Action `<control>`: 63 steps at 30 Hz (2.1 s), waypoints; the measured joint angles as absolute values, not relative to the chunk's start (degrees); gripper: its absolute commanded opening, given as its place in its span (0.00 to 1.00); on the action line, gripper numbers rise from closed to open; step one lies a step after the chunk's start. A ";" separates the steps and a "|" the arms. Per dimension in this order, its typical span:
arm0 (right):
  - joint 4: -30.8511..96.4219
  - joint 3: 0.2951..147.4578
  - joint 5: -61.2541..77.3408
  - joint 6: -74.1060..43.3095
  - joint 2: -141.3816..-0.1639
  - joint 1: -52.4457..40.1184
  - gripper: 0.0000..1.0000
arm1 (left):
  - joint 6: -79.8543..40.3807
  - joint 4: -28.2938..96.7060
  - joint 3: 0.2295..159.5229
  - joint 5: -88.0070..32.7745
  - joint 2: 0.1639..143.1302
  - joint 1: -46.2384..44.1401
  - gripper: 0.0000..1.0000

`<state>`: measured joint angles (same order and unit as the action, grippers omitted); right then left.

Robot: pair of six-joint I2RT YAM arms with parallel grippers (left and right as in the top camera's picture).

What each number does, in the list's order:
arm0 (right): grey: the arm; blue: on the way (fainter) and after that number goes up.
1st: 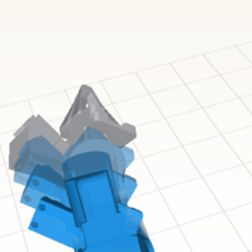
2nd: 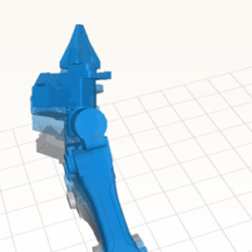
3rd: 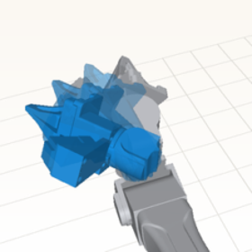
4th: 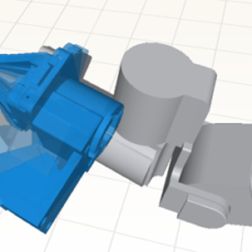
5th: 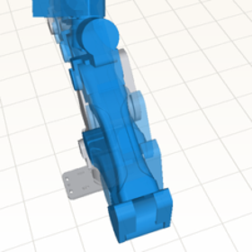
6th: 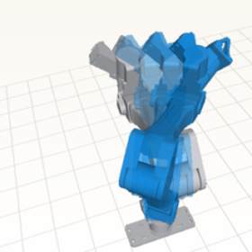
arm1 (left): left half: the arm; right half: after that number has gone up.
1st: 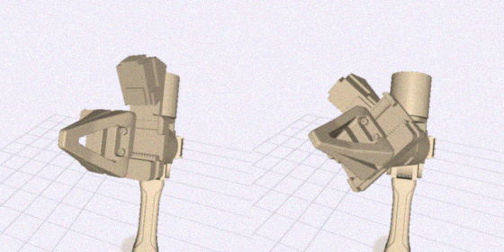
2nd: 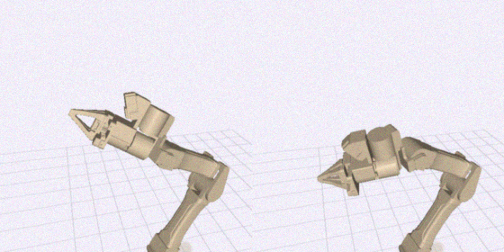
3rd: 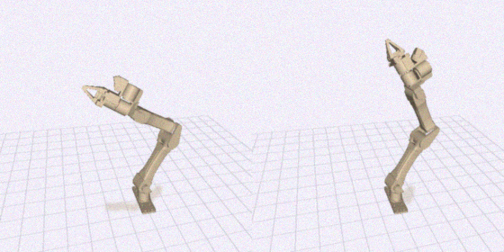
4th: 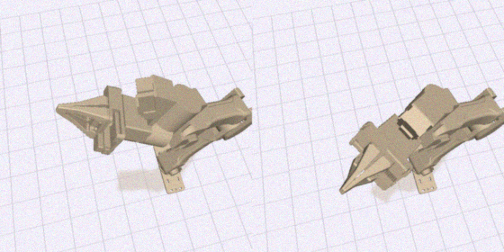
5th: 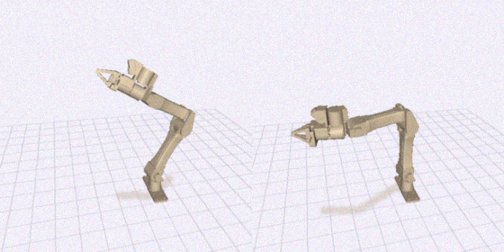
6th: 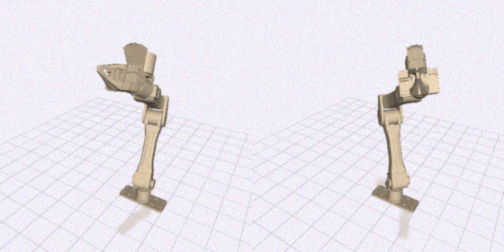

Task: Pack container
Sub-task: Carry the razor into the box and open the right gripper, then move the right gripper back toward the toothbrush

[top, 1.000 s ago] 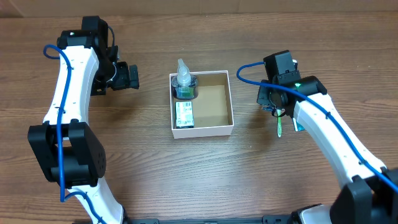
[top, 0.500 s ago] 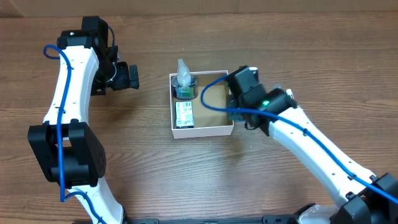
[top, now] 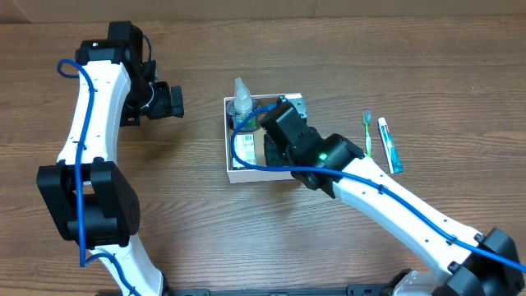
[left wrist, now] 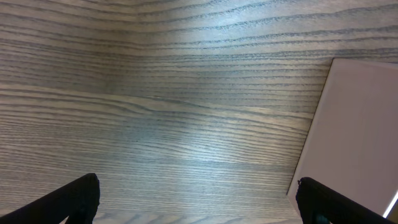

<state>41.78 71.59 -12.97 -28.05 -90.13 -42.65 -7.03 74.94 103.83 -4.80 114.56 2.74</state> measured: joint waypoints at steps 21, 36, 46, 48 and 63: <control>42.06 72.14 -13.21 -26.26 -97.86 -43.11 0.68 | -7.03 74.91 103.83 -4.80 114.56 2.74 1.00; 62.13 75.59 -22.52 -25.43 -77.76 -24.93 0.73 | -7.03 74.94 103.83 -4.80 114.56 2.74 1.00; 46.28 62.02 -13.98 -19.88 -82.52 -7.44 0.73 | -7.03 74.94 103.83 -4.80 114.56 2.74 1.00; 44.64 60.42 -13.23 -18.74 -84.58 -5.65 0.73 | -7.03 74.94 103.83 -4.80 114.56 2.74 1.00; 40.05 60.03 -6.33 -9.65 -96.20 -5.15 0.65 | -7.03 74.91 103.83 -4.80 114.56 2.74 1.00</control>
